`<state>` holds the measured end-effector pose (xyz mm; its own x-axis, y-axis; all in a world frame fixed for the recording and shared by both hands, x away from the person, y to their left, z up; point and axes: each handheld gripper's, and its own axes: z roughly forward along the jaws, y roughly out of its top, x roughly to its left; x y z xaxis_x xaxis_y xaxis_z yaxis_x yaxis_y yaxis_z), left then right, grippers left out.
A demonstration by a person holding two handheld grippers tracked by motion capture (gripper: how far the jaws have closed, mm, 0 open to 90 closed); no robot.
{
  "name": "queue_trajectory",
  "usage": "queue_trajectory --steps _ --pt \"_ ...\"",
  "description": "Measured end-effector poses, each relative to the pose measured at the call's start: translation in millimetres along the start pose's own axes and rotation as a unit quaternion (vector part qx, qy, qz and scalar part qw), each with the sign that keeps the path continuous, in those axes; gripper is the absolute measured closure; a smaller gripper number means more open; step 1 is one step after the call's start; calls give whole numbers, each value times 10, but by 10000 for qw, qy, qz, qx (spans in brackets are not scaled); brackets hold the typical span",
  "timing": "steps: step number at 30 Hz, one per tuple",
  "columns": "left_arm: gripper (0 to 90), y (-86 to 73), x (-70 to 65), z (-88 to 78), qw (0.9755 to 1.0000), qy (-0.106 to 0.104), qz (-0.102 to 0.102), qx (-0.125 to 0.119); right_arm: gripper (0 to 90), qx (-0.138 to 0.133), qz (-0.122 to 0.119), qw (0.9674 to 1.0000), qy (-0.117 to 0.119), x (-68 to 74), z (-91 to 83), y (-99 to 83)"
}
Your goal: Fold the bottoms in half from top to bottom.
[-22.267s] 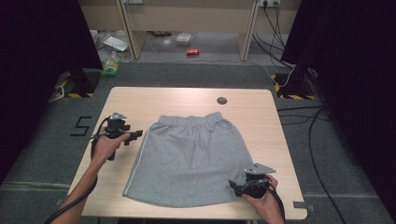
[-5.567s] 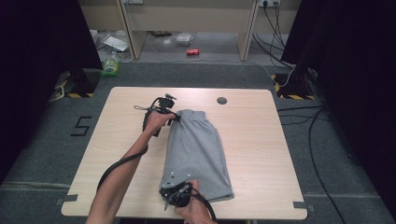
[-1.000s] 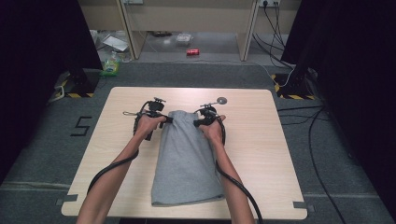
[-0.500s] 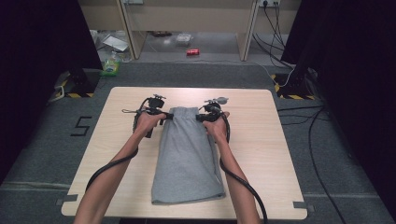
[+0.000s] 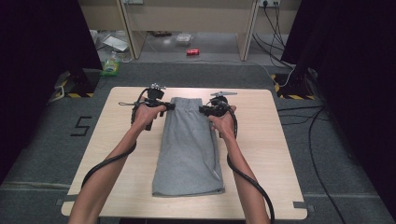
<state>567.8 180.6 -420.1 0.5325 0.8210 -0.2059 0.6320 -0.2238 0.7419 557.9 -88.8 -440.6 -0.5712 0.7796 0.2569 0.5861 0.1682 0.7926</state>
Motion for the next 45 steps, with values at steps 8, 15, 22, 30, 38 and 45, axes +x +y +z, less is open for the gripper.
queue_trajectory --steps 8,15,22,30,38,45 --pt "786 -80 -163 -261 9984 -304 418 -245 787 -264 -231 9988 344 48 -290 -96" --pt "785 -286 -343 -567 9940 -576 741 -555 786 -504 -548 9960 500 239 -594 -228" --pt "785 -592 -500 -810 9894 -807 952 -745 786 -670 -791 9927 610 455 -835 -452" --pt "782 -1005 -636 -948 9857 -1121 928 -847 786 -631 -896 9911 750 656 -1037 -792" --pt "778 -1447 -808 -989 9824 -1275 1156 -727 786 -463 -1026 9899 859 813 -1166 -1143" --pt "764 -1732 -867 -939 9807 -1376 1293 -511 783 -213 -1084 9900 876 871 -1191 -1409"
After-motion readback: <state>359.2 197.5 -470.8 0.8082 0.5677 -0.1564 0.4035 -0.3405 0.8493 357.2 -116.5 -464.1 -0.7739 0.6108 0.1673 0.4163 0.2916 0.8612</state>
